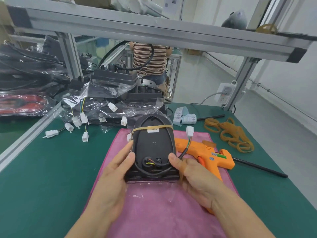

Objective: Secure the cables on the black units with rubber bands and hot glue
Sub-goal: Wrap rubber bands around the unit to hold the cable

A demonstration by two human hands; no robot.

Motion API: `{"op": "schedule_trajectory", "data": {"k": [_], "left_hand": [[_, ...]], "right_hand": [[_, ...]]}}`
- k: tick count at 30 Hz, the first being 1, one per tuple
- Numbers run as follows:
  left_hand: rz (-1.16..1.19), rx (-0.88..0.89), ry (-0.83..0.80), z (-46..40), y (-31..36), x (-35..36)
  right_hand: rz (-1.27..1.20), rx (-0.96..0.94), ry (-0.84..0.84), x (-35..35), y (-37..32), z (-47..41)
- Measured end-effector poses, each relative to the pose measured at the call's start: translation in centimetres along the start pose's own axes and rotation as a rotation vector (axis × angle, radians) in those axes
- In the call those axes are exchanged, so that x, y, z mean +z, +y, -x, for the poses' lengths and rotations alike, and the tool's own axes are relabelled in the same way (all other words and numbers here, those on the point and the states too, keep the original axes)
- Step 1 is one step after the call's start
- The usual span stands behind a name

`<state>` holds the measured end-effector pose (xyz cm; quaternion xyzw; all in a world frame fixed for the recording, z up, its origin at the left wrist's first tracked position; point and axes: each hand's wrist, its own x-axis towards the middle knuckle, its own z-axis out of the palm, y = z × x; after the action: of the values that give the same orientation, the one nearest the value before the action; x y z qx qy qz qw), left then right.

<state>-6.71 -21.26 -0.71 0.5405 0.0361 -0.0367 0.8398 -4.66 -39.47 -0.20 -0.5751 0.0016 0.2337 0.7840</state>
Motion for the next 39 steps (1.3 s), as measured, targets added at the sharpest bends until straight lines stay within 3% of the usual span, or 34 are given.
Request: {"op": "schedule_trajectory", "data": {"k": [5, 9, 13, 18, 21, 24, 26, 29, 34, 37, 39], "left_hand": [[-0.033, -0.065, 0.123, -0.3, -0.4, 0.0], [0.089, -0.192, 0.146, -0.6, -0.9, -0.1], [0.112, -0.179, 0.22, -1.0, -1.5, -0.5], [-0.031, -0.198, 0.162, -1.3, -1.3, -0.1], [-0.074, -0.252, 0.174, -1.6, -1.2, -0.1], [-0.054, -0.296, 0.182, -2.0, -1.0, 0.0], [-0.039, -0.318, 0.163, -2.1, -1.1, -0.3], [-0.047, -0.289, 0.1, -1.9, -1.2, -1.1], [-0.071, -0.221, -0.01, -1.6, -1.2, -1.7], [-0.049, -0.195, -0.015, -1.5, -1.3, -1.7], [-0.032, -0.182, -0.002, -1.4, -1.5, -1.8]], "right_hand": [[0.16, -0.061, 0.095, 0.3, 1.0, -0.5], [0.312, -0.099, 0.149, 0.1, 1.6, -0.6], [0.403, -0.094, 0.156, 0.3, 1.5, -0.4], [0.796, -0.25, 0.377, -0.5, 1.1, -0.2], [0.74, -0.183, 0.345, -0.7, 0.3, 0.0], [0.42, -0.022, 0.175, -0.6, 0.0, 0.3], [0.338, -0.038, 0.173, -0.9, -0.3, 0.3], [0.414, -0.125, 0.178, -0.7, -1.2, -0.5], [0.936, -0.287, 0.22, 0.1, -1.4, -2.5], [0.934, -0.261, 0.279, 0.1, -0.9, -2.8], [0.856, -0.124, 0.296, -0.3, -0.8, -2.8]]}}
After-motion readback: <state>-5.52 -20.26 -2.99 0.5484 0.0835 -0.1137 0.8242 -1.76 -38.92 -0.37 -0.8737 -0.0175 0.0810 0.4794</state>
